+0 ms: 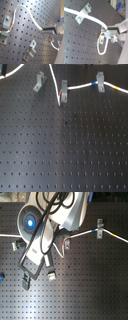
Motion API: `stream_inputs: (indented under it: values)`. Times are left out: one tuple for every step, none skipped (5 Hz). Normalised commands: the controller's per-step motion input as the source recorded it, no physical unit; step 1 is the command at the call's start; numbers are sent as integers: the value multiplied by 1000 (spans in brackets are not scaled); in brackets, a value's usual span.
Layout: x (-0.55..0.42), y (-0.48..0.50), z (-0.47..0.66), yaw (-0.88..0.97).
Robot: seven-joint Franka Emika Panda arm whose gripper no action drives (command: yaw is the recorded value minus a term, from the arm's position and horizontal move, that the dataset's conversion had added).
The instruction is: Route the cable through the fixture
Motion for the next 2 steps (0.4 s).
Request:
stream_inputs:
  values:
    - [-576,-479,387,0]
    - [-503,-553,203,0]
